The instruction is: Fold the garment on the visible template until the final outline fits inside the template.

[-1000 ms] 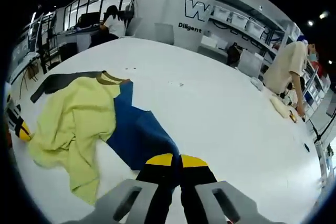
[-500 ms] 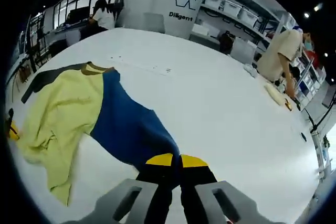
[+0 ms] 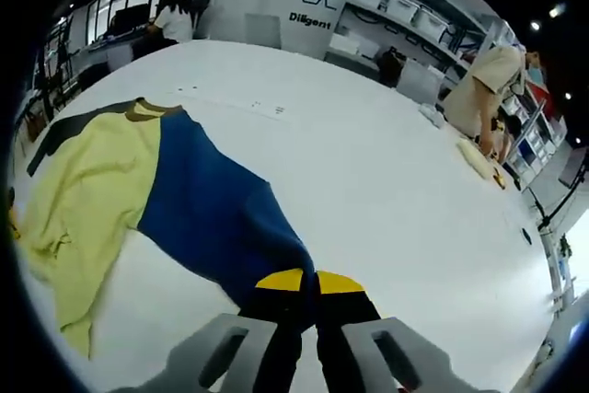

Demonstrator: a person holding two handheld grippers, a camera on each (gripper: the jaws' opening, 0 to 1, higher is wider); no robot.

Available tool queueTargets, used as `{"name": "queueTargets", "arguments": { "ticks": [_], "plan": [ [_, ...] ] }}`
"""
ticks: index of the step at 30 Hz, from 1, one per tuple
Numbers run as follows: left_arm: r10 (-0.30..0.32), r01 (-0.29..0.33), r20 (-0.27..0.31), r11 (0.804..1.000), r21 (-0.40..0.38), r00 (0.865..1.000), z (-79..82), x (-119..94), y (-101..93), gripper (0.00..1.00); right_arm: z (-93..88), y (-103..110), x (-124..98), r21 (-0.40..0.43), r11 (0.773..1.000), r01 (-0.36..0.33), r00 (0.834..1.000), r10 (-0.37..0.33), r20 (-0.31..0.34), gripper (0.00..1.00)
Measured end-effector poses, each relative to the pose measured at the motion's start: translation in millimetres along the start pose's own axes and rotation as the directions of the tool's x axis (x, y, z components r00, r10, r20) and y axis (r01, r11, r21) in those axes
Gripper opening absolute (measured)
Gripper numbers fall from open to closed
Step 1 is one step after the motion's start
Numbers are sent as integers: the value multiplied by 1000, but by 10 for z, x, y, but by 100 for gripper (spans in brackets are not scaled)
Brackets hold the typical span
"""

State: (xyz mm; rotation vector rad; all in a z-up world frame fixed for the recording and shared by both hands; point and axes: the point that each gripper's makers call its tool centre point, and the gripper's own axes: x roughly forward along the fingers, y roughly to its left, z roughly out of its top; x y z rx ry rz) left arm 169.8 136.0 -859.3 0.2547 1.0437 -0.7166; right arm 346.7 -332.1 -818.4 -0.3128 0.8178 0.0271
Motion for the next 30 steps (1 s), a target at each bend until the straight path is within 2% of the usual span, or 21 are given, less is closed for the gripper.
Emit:
{"name": "queueTargets", "arguments": {
  "ticks": [2,8,16,26,30],
  "plan": [
    [6,-7,-10,1000,-28,1000,-40,-6,19,2,-20,-3,20,8,1000,-2,1000,2,-10,0],
    [29,-29,-10,999,-32,1000,-92,-47,68,2,-26,-46,54,6,1000,13,1000,-13,-17,0],
    [56,-57,-45,998,-35,997,-213,-97,180,2,-61,-133,135,-13,999,36,999,-37,-38,0],
    [28,-31,-65,999,-42,997,-257,-80,206,2,-73,-182,243,-55,997,47,997,-50,-58,0],
    [28,-30,-63,998,-46,998,-263,-86,207,2,-82,-205,265,-41,998,51,996,-54,-67,0]
  ]
}}
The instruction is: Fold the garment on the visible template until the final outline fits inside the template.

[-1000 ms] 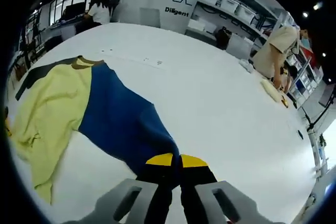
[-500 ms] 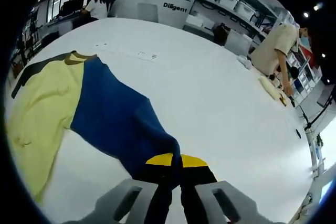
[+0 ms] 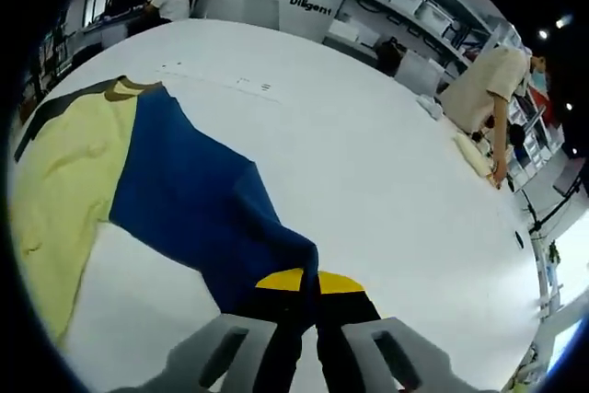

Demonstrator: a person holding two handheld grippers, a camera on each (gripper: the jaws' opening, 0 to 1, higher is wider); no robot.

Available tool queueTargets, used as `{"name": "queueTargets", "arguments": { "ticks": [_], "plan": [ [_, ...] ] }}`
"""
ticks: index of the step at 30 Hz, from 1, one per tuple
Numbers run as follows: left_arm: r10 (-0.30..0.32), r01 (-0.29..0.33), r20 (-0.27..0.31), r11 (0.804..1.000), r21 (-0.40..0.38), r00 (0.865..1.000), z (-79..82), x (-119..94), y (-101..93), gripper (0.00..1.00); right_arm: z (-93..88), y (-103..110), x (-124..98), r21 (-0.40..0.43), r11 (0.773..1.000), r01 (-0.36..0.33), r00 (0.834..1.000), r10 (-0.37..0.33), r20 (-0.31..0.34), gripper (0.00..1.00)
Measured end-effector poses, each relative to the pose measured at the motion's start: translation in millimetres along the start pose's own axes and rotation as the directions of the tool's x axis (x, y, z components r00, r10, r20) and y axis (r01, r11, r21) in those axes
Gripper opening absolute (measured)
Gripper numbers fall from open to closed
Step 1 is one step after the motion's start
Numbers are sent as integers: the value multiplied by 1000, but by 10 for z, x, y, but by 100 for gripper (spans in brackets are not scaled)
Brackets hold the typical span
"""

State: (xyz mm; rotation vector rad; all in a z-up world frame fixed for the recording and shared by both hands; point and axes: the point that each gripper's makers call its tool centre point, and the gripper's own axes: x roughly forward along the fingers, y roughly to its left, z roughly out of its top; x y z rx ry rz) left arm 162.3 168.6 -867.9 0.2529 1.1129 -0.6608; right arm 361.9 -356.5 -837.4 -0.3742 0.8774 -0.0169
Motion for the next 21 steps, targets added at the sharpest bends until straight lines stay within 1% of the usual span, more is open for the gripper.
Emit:
{"name": "queueTargets", "arguments": {
  "ticks": [7,11,16,21],
  "plan": [
    [-3,3,3,1000,-7,1000,-5,-2,0,2,-67,-3,52,12,1000,-2,1000,2,-23,0],
    [0,0,1,1000,-3,1000,-5,-2,-9,1,-150,-7,73,66,998,-5,999,8,-51,0],
    [5,-5,-5,1000,6,1000,-8,1,-25,1,-247,-7,63,103,995,1,996,8,-88,0],
    [6,-6,-8,1000,11,1000,-7,2,-25,1,-291,-11,53,119,993,-4,996,15,-92,0]
  ]
}}
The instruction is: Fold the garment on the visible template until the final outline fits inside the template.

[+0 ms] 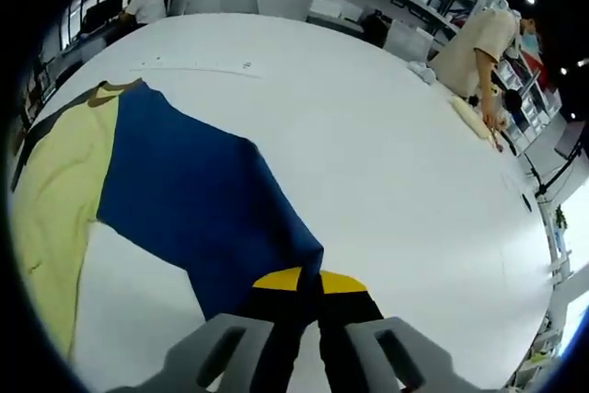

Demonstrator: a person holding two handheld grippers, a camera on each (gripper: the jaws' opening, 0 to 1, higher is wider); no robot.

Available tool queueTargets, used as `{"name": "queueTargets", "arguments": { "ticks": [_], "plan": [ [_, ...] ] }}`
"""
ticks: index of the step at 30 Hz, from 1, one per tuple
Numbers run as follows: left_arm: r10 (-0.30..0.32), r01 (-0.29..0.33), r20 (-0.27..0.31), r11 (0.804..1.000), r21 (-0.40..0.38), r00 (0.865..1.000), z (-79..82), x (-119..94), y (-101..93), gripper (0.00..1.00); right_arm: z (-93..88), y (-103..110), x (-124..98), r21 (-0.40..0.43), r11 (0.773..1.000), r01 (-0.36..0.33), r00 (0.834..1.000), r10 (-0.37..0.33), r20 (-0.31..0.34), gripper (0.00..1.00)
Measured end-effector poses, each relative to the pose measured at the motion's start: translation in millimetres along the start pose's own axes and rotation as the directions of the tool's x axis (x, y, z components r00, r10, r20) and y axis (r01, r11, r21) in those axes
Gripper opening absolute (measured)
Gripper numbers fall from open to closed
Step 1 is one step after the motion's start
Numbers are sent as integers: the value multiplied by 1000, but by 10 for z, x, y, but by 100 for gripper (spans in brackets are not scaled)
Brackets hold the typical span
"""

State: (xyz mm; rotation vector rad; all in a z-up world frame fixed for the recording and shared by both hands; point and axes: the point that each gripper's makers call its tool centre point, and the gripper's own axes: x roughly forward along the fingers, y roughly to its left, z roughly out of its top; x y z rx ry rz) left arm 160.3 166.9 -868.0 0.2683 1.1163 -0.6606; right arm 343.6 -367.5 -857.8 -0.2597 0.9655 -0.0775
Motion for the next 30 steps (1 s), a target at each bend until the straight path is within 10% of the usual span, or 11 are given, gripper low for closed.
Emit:
{"name": "queueTargets", "arguments": {
  "ticks": [16,30],
  "plan": [
    [9,-9,6,1000,9,1000,3,-6,-10,1,-92,-104,-52,104,995,2,999,-5,32,6],
    [15,-15,12,1000,8,1000,6,-8,-17,1,189,390,-375,229,946,-229,956,175,234,57]
  ]
}}
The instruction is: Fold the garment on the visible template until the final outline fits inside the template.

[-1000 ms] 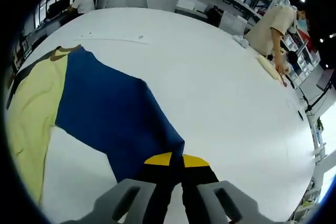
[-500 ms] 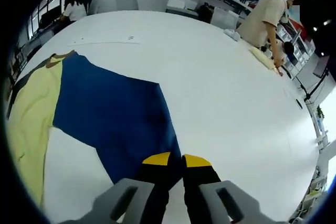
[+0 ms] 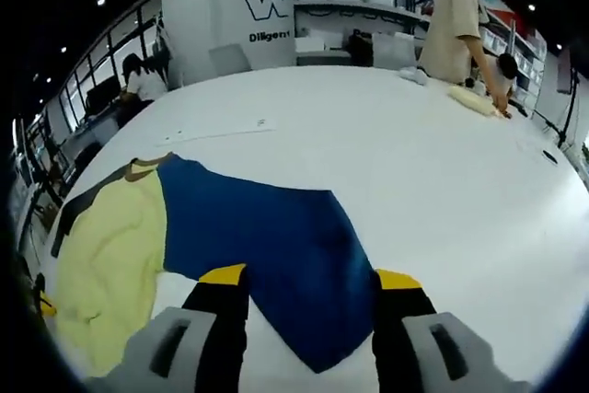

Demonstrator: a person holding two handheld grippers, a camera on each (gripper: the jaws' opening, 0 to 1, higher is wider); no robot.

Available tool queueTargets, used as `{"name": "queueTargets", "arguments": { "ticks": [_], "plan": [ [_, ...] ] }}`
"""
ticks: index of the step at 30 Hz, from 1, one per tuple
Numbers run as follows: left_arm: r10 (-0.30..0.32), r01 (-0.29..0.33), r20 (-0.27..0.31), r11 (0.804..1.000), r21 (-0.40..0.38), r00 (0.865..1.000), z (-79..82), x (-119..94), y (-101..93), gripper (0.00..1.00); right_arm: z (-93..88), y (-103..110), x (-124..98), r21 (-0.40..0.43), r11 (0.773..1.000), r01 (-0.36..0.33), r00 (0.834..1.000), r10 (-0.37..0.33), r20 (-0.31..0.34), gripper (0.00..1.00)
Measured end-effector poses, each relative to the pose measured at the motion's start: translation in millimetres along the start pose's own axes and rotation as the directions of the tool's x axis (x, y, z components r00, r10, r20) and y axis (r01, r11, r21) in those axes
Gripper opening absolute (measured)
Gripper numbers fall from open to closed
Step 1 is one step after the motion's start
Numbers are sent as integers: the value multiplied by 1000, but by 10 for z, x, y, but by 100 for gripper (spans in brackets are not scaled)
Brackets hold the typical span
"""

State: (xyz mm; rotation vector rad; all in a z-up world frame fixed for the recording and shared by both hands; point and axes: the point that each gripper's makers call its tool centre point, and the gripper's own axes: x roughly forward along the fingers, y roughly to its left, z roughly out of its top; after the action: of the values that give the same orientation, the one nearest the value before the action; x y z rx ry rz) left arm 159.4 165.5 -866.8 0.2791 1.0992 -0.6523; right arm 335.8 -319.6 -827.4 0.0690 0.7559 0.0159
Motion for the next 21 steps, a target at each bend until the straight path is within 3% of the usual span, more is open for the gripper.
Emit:
{"name": "queueTargets", "arguments": {
  "ticks": [5,11,15,21],
  "plan": [
    [3,-3,7,1000,-6,1000,-3,-8,-4,1,16,250,-64,-31,997,-64,998,65,9,73],
    [0,0,19,1000,-14,1000,6,-24,-19,1,-13,530,-184,-59,989,-137,990,138,11,86],
    [2,-1,28,1000,-22,1000,19,-40,-28,1,-138,813,-336,-70,973,-222,975,221,-27,87],
    [6,-4,43,999,-38,999,36,-65,-34,2,-319,1259,-614,-120,930,-348,937,344,-53,87]
  ]
}}
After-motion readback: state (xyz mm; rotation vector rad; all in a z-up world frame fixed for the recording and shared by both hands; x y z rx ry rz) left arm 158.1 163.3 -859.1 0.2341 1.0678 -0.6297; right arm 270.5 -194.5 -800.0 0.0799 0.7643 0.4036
